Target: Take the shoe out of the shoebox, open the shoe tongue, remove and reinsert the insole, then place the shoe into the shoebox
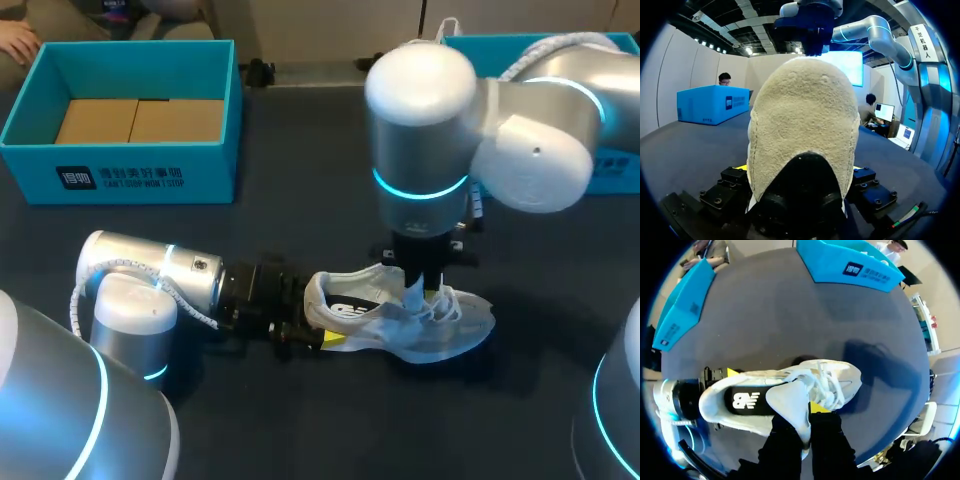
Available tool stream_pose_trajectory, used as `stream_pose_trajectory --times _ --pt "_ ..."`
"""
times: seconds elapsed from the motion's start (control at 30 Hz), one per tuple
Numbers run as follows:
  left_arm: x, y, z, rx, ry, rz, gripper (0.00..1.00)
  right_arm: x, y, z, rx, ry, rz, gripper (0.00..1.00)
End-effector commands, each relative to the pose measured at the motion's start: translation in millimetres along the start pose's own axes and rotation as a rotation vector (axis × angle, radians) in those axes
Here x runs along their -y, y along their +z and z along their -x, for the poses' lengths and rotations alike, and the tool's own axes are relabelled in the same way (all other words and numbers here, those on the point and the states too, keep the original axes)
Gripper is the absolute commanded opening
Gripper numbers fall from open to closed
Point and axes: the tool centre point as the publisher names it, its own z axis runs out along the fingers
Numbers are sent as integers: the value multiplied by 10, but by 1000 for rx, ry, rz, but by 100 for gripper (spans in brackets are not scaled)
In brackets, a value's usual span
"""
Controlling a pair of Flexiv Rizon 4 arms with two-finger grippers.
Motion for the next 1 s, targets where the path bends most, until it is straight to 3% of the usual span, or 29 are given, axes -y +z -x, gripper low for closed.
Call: stream_pose_trajectory --times 0.03,0.13,0.63,0.7,1.0 --pt "2 -2 -2 1 0 0 0 -76 5 223 -236 -50 -38 0" --pt "2 -2 -2 1 0 0 0 -120 82 372 -341 -50 -76 0" --pt "2 -2 -2 1 0 0 0 -120 82 372 -341 -50 -76 0" --pt "2 -2 -2 1 0 0 0 -118 95 457 -380 -135 -75 0" --pt "2 -2 -2 1 0 0 0 -148 209 631 -484 -235 -67 0"
